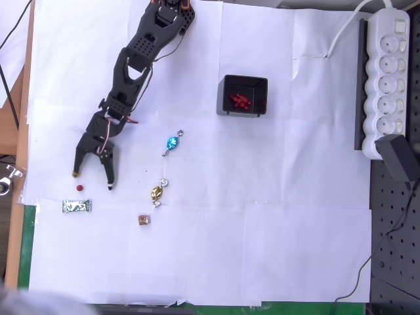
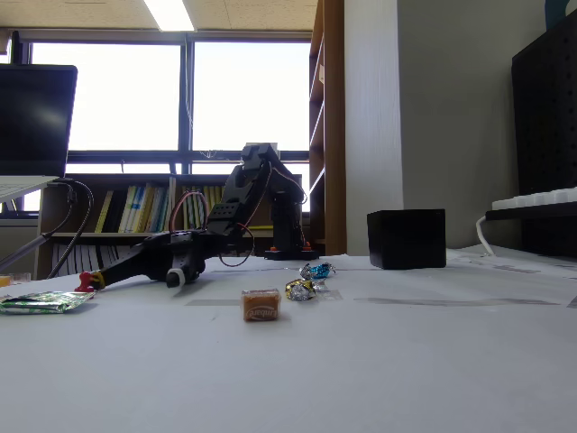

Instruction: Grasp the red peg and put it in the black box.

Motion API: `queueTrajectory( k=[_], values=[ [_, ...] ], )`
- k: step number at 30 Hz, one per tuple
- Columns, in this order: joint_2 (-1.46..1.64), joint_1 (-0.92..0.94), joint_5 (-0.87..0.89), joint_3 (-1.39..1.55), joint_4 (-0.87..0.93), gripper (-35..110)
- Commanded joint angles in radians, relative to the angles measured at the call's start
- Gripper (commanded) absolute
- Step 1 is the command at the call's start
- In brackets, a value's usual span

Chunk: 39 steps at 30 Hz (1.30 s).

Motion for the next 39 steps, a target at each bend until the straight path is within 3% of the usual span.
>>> queueTrajectory(
  k=[1,9,24,39],
  values=[
    [0.028,0.012,0.000,0.074,-0.005,42],
    [0.106,0.014,0.005,0.213,0.015,42],
    [0.067,0.005,0.037,0.264,0.241,42],
    [0.069,-0.023,0.025,0.262,0.235,42]
  ],
)
